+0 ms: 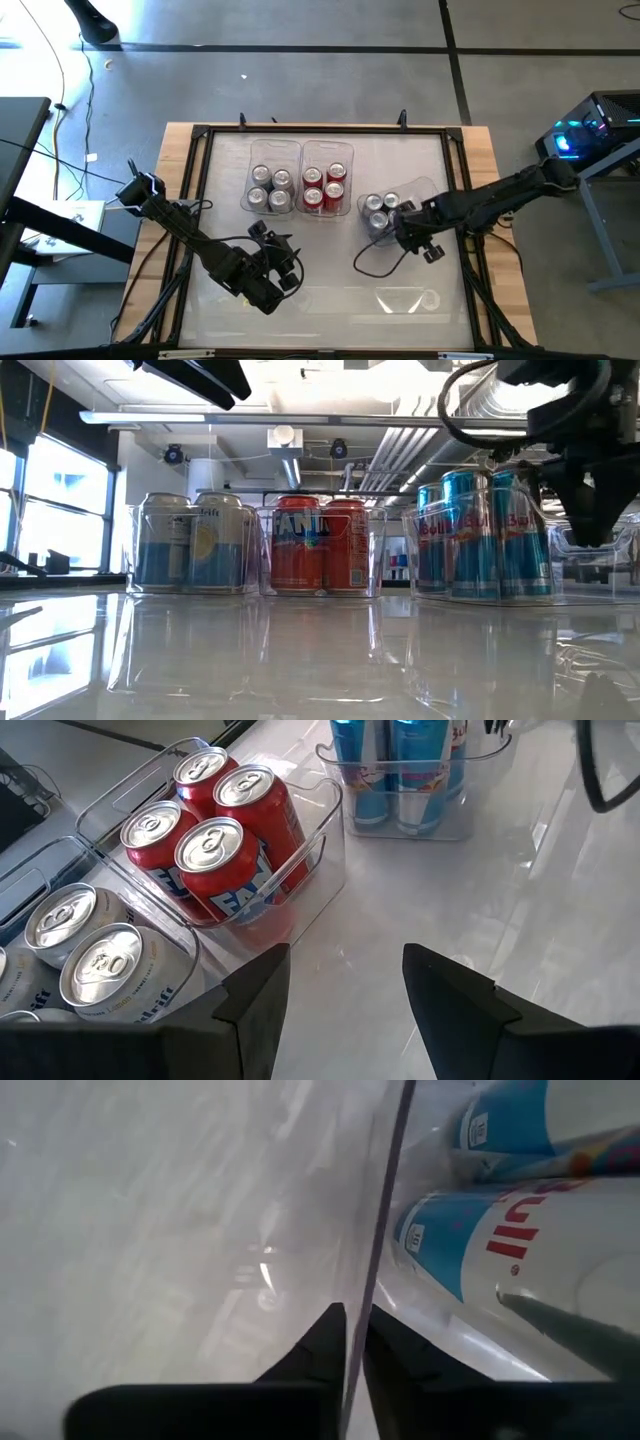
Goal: Sort soda cans
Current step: Move the top right transparent bin to the center of the table, aligned to the right of the other transparent bins
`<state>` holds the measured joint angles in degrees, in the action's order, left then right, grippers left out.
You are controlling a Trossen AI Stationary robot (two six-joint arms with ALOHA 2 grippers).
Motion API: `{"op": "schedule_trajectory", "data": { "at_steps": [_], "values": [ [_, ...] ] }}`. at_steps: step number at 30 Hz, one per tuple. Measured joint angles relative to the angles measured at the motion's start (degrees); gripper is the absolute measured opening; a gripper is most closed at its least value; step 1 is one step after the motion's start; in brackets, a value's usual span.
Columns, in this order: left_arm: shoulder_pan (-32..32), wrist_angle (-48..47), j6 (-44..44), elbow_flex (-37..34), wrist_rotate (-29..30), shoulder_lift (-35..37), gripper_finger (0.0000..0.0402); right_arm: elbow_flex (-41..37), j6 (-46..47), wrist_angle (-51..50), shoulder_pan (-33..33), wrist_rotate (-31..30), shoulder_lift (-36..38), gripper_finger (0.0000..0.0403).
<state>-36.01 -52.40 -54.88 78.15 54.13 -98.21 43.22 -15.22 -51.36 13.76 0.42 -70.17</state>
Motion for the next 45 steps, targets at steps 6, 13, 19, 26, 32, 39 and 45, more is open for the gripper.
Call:
{"op": "schedule_trajectory", "data": {
  "at_steps": [6, 13, 19, 26, 32, 39, 45],
  "values": [
    [0.0, 0.02, -0.02, 0.0, 0.0, 0.0, 0.019, 1.57, 4.56, -1.01, 1.4, -2.22, -0.02, 0.0108],
    [0.0, 0.0, 0.01, 0.0, 0.0, 0.0, 0.019, 8.51, 14.16, -3.94, 3.17, 0.9, -0.02, 0.0182],
    [0.0, 0.0, 0.01, 0.0, 0.02, 0.0, 0.019, 13.01, 26.06, -1.6, 7.72, 0.76, 0.0, 0.0188],
    [0.0, -0.01, 0.18, 0.0, 0.04, 0.0, 0.019, 12.28, 41.13, 11.01, 15.28, -15.96, -1.94, 0.0188],
    [0.0, 0.0, 0.57, 0.0, 0.44, 0.0, 0.019, 12.26, 47.32, 15.96, 16.09, -25.65, -8.66, 0.0188],
    [-0.02, 0.01, 0.53, 0.0, 0.44, 0.0, 0.019, 12.26, 53.72, 16.03, 13.8, -27.78, -14.93, 0.0187],
    [0.0, 0.06, 0.51, 0.0, 0.47, 0.0, 0.019, 12.26, 55.49, 15.82, 11.75, -27.67, -17.21, 0.0178]
  ]
}}
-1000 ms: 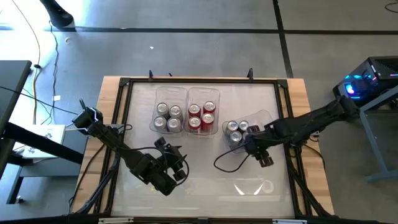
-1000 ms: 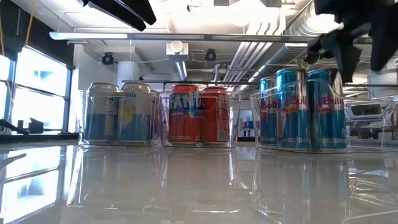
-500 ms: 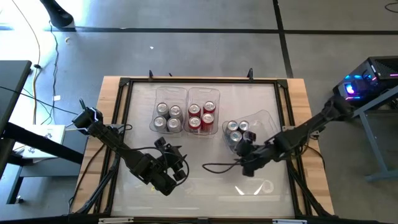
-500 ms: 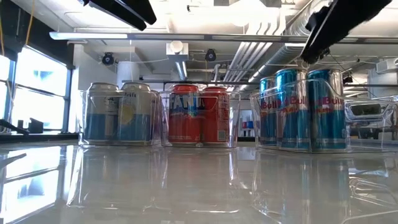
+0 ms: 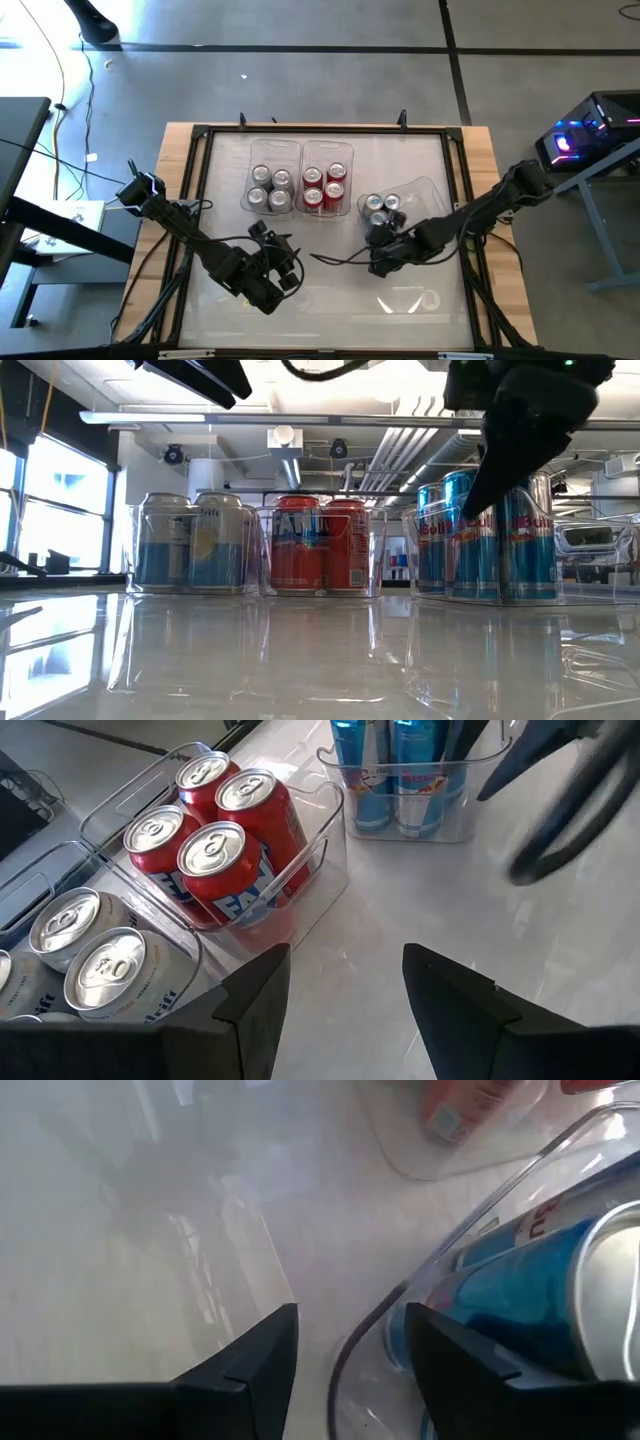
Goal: Sort soda cans
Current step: Move the top right transparent bin to the center of the table, aligned to the right of the other transparent bins
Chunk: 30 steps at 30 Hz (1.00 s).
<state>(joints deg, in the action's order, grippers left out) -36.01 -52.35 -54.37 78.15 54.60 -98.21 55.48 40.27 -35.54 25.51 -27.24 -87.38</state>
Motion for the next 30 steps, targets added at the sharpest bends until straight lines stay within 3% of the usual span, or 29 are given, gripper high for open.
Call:
{"op": "schedule_trajectory", "data": {
  "at_steps": [3, 10, 23, 30],
  "values": [
    [0.0, 0.1, -0.02, 0.0, 0.01, 0.0, 0.019, 0.0, 0.0, 0.25, -0.7, 0.0, -0.06, 0.0144],
    [0.0, 0.42, 0.0, 0.0, 0.01, 0.0, 0.019, 0.0, -5.1, -0.42, -1.15, 2.28, 0.05, 0.0016],
    [0.0, 1.47, 0.92, 0.0, -0.3, 0.0, 0.019, 0.15, -11.75, -5.01, 1.87, 2.95, 0.43, 0.0007],
    [0.0, 1.58, 0.98, 0.0, -0.38, 0.0, 0.019, -0.17, -17.72, -10.59, 5.5, 5.83, 4.17, 0.0002]
  ]
}}
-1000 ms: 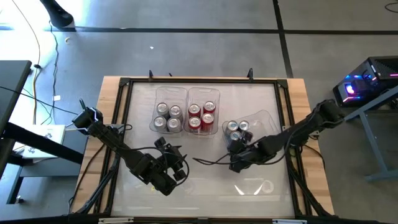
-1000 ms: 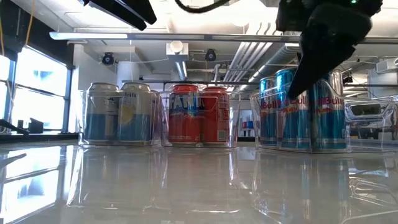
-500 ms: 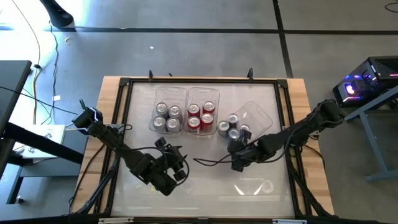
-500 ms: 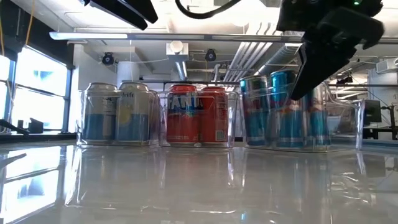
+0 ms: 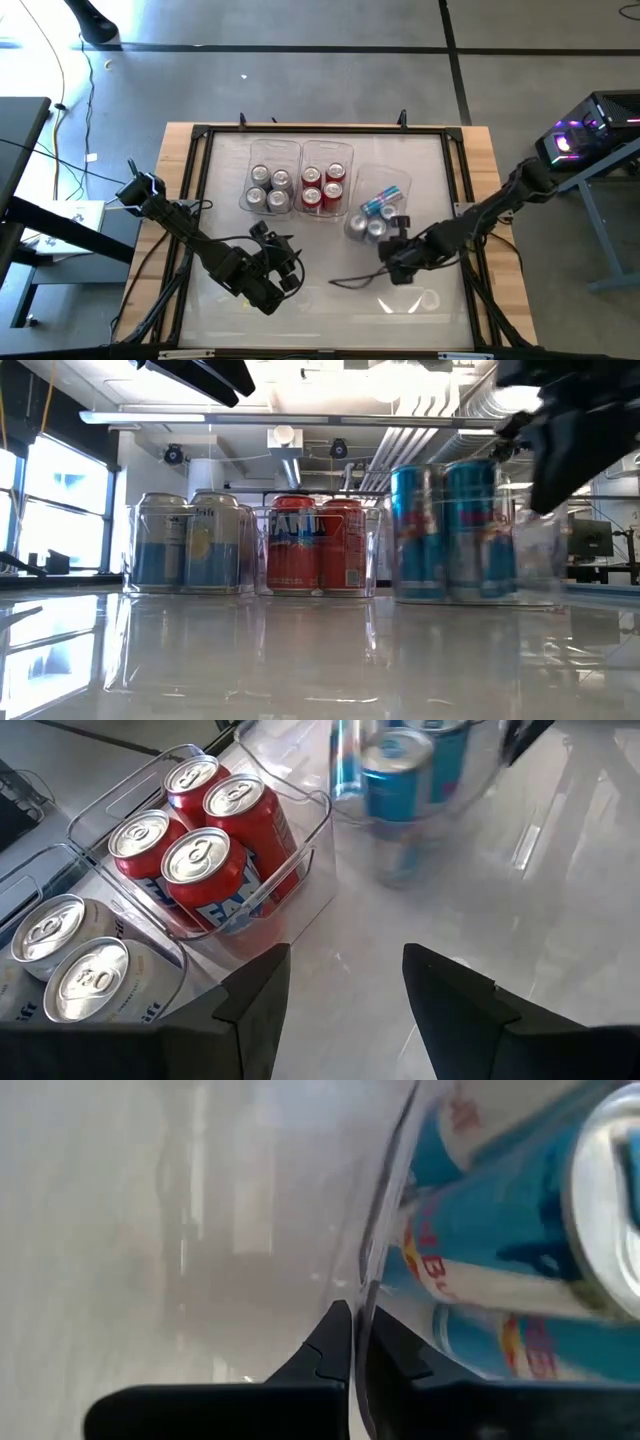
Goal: Sort soda cans
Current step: Move the top right transparent bin to the center of the table, aligned to the right of the other transparent bins
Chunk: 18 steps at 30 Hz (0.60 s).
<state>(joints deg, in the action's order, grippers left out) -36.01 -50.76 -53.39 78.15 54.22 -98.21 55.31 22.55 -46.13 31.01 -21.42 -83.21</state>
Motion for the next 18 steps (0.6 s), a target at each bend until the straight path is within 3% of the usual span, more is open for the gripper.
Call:
{"op": "schedule_trajectory", "data": {
  "at_steps": [11, 18],
  "values": [
    [0.0, 0.11, 0.04, 0.0, -0.11, 0.0, 0.019, -0.11, -9.15, -7.81, 2.93, 0.47, 4.8, 0.0001],
    [-0.02, 0.11, 0.04, 0.0, -0.11, 0.0, 0.019, -6.98, -17.46, -2.29, 2.49, -1.48, 6.1, 0.0]
  ]
}}
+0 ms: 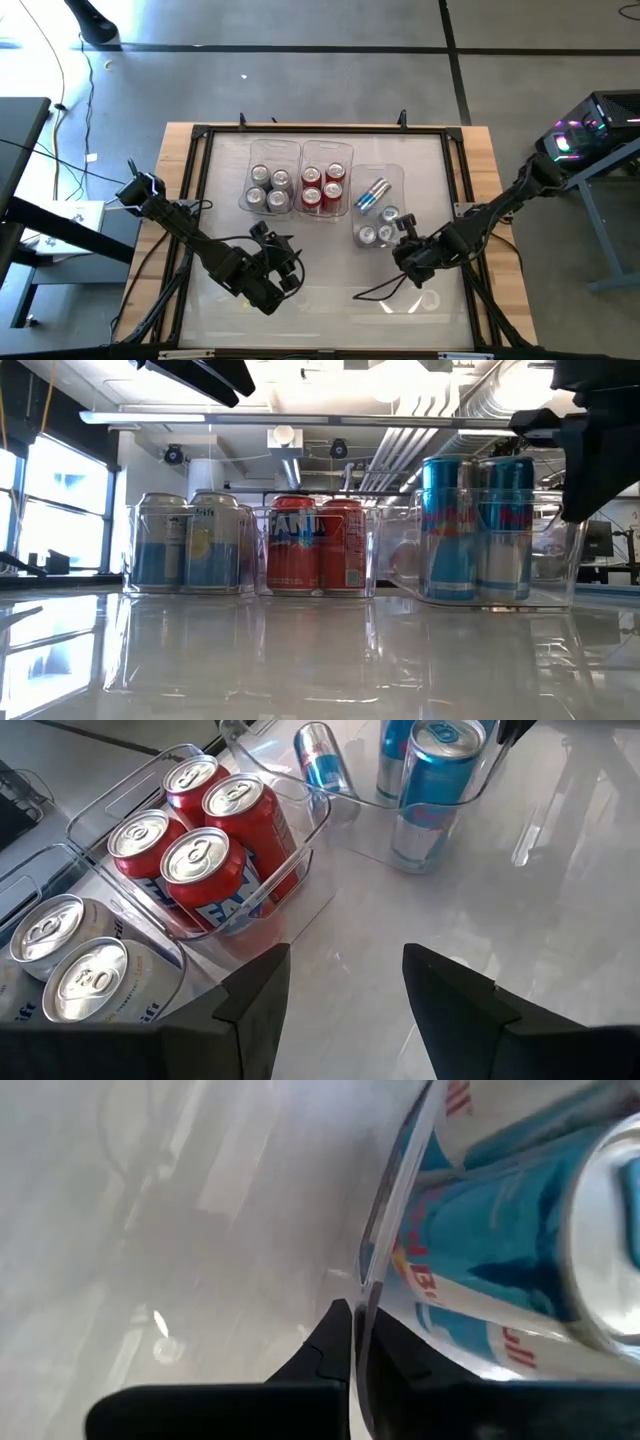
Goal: Sort soda cans
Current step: Move the top right transparent bin to the center of the table, aligned to the right of the other transparent bins
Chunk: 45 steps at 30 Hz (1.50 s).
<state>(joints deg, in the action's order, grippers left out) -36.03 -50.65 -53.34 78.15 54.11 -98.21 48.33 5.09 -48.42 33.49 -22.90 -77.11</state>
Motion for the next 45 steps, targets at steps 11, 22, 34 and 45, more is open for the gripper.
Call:
{"op": "schedule_trajectory", "data": {
  "at_steps": [11, 22, 34, 45],
  "values": [
    [0.15, 0.78, 0.0, 0.0, 0.0, 0.0, 0.019, -4.43, -7.08, 2.4, -4.27, 0.85, 7.54, 0.0003],
    [0.79, 0.91, 0.04, 0.0, -1.28, 0.0, 0.019, -4.47, -20.79, 6.16, -18.17, 3.87, 8.86, 0.0011],
    [0.76, 0.94, 0.02, 0.02, -1.29, 0.0, 0.019, -4.29, -26.58, 7.2, -25.46, 12.82, 8.88, 0.0012],
    [0.76, 1.02, -0.02, 0.02, -1.62, 0.0, 0.019, -3.91, -23.99, 7.12, -25.17, 15.09, 10.24, 0.012]
  ]
}}
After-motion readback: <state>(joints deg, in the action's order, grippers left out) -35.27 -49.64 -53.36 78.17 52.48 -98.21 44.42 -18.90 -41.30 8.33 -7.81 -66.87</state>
